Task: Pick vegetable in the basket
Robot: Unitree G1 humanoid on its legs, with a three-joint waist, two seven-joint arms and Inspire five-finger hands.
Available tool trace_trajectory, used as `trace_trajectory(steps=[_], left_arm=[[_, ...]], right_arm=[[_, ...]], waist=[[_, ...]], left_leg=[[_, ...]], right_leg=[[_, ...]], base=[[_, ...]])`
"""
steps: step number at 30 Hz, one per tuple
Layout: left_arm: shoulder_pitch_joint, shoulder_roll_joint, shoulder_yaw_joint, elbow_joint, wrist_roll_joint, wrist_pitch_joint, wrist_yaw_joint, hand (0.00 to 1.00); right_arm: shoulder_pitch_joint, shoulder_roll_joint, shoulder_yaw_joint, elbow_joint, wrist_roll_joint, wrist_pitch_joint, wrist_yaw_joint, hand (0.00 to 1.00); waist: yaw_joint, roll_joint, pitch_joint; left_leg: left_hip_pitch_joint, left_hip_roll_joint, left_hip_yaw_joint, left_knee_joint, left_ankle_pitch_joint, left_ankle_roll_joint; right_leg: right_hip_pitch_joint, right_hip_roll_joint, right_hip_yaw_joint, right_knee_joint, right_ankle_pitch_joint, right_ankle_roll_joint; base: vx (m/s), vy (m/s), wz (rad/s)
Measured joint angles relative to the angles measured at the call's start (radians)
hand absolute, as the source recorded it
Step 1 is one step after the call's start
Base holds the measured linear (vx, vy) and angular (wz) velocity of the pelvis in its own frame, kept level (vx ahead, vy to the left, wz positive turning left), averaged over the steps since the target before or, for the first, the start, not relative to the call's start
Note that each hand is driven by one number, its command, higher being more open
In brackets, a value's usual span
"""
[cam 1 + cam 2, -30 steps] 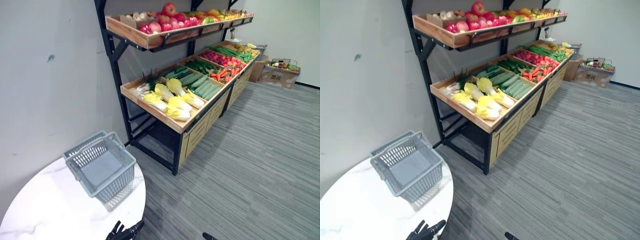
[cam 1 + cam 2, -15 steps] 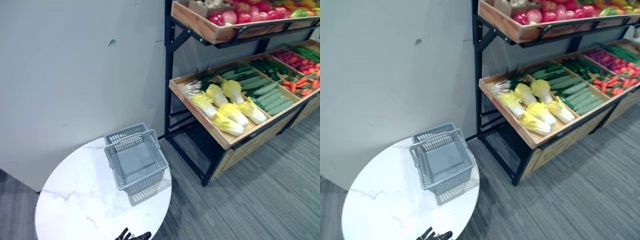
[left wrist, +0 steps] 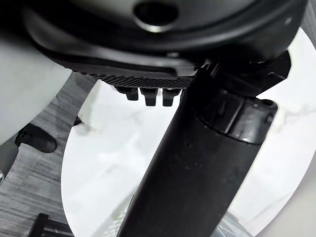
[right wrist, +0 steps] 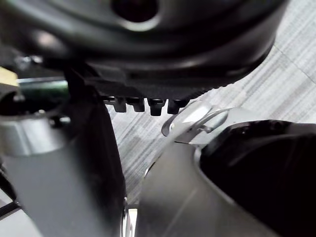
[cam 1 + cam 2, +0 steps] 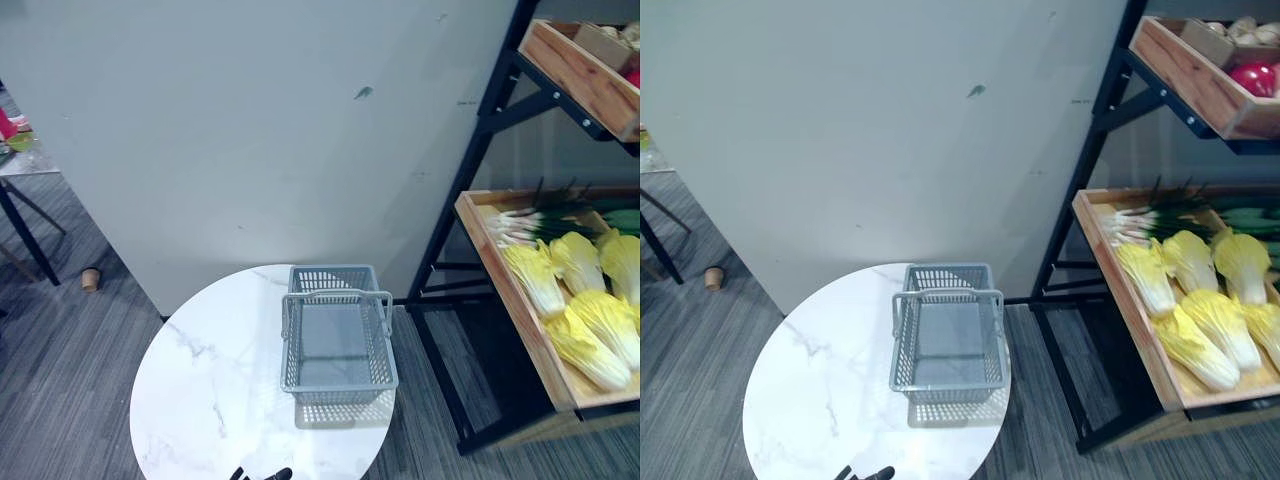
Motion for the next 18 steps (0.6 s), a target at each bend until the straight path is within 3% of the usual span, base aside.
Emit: trace_trajectory(steps=[7, 13, 18], left_arm=[[0.000, 0.013, -0.004, -0.006, 0.000, -0.001, -0.001, 1.00], [0.031, 0.024, -0.007, -0.060, -0.029, 0.020, 0.024, 1.00], [0.039, 0.038, -0.008, -0.079, -0.016, 0.051, 0.025, 1.00]], right_arm=[[-0.081, 0.022, 0.089, -0.060, 0.039, -0.090, -0.116, 1.00], [-0.058, 0.044, 0.086, -0.584, -0.016, -0.117, -0.462, 1.00], [-0.082, 0.013, 0.086, -0.822, -0.266, -0.147, -0.512, 1.00]], waist=[[0.018, -0.028, -0.022], [0.014, -0.057, -0.036], [0.014, -0.069, -0.044]], left_leg=[[-0.007, -0.010, 0.000, -0.006, 0.000, -0.004], [-0.030, -0.042, 0.013, 0.009, -0.013, 0.018], [-0.034, -0.044, 0.017, 0.010, -0.015, 0.020]], right_leg=[[0.024, -0.002, -0.016, -0.052, 0.011, -0.005], [0.016, -0.029, 0.002, -0.080, 0.037, 0.011], [0.011, -0.030, 0.007, -0.083, 0.041, 0.011]], base=[[0.05, 0.018, 0.11], [-0.01, 0.088, -0.03], [-0.02, 0.025, -0.03]])
